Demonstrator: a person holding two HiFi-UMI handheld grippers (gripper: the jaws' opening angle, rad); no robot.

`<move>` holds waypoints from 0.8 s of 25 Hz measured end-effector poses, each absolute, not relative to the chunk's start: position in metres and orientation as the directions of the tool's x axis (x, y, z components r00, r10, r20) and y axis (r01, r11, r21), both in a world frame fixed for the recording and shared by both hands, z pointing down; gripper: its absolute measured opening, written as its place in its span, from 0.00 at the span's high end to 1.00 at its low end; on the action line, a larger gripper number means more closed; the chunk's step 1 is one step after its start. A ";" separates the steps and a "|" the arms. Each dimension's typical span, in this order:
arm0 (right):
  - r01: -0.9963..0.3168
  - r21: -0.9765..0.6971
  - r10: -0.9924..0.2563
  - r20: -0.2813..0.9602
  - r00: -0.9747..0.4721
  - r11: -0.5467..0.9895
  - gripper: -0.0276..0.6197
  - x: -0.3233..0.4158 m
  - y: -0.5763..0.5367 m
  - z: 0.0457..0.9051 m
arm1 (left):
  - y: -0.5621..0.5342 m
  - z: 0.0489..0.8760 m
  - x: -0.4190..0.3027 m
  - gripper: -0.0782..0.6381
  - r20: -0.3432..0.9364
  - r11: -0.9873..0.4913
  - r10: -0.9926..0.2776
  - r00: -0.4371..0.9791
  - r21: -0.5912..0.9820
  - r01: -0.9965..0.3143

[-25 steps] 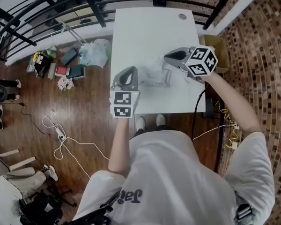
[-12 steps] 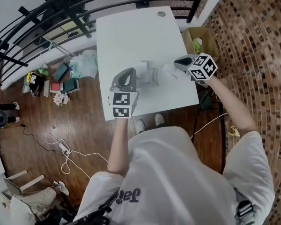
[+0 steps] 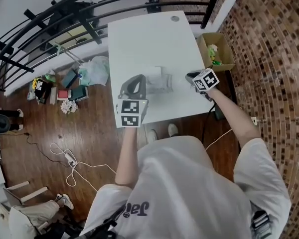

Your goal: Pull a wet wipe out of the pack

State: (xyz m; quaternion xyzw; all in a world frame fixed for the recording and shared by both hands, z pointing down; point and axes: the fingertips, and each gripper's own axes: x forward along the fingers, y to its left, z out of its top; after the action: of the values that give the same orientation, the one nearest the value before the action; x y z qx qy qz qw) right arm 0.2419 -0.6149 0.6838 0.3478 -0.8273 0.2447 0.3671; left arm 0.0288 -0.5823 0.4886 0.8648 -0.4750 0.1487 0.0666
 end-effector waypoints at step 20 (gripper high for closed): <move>-0.875 -0.066 -0.841 0.249 -0.480 0.480 0.97 0.149 -0.466 0.454 | -0.510 0.465 0.028 0.87 0.187 -0.630 -0.753 0.631 0.074 -0.773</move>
State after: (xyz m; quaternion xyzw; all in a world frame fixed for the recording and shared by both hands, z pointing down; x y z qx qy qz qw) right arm 0.1485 -0.4660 0.4544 0.5014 -0.8554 0.0922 0.0912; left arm 0.0281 -0.5100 0.4652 0.9000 -0.4239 0.0693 0.0739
